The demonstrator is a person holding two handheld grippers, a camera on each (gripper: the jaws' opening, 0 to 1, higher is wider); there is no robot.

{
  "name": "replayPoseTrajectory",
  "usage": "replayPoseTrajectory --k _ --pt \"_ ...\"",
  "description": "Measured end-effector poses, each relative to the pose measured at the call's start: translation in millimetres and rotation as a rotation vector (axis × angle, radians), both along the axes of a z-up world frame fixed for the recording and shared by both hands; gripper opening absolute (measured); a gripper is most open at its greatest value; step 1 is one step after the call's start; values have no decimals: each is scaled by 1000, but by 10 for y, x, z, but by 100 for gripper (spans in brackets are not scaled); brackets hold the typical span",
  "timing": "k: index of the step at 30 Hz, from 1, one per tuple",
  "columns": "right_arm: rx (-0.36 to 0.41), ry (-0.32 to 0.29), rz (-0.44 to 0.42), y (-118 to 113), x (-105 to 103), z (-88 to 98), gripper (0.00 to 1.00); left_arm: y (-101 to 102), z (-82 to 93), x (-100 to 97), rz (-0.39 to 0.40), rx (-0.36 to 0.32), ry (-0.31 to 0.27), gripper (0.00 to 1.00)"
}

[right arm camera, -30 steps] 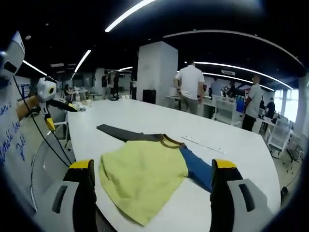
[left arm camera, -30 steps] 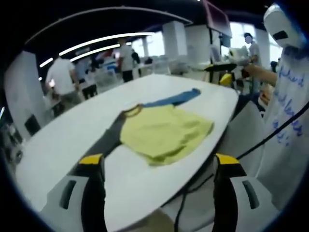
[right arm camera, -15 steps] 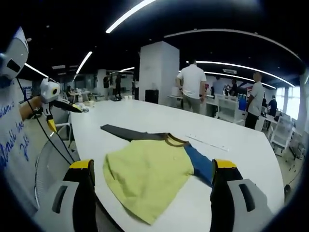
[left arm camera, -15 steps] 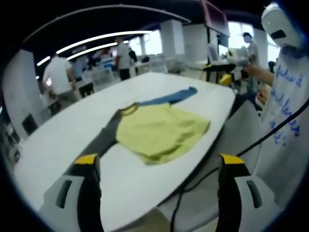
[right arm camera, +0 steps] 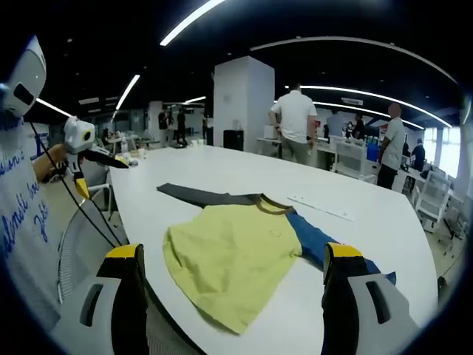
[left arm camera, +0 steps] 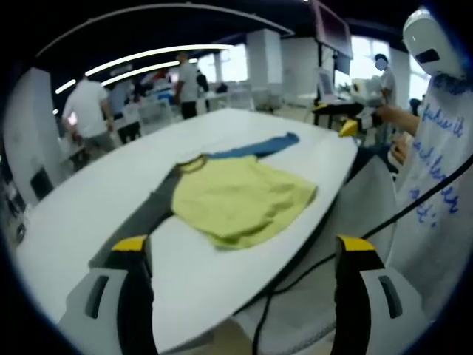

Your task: Fold the garment on the visible template until the final outline fits inside the template.

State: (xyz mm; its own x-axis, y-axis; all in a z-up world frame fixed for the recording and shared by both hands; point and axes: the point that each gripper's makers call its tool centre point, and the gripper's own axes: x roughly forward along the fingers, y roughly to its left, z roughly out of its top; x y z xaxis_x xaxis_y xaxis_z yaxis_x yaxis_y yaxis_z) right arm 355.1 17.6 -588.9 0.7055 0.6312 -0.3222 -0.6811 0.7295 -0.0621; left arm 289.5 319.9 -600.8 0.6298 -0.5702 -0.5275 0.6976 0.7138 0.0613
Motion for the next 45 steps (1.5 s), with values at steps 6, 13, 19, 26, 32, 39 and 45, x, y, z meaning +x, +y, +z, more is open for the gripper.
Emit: replayPoseTrajectory --k 6,13,19,26,32,39,45 --pt "3 24 2 9 -20 -57 100 15 -9 7 9 -3 3 100" --pt "-5 64 3 9 -27 -156 100 34 -42 39 27 -7 7 99" --pt "-53 88 -1 -31 12 -304 90 88 -131 79 35 13 19 90" --pt "-78 114 3 -12 61 -410 76 41 -290 94 11 33 50 80" --pt "-88 135 -6 -36 111 -506 64 43 -340 171 12 52 50 76" --pt "-114 150 -16 -29 161 -611 54 11 -382 310 18 20 58 68" --pt "-130 152 -30 -42 218 -701 46 -24 -488 366 21 -4 82 61"
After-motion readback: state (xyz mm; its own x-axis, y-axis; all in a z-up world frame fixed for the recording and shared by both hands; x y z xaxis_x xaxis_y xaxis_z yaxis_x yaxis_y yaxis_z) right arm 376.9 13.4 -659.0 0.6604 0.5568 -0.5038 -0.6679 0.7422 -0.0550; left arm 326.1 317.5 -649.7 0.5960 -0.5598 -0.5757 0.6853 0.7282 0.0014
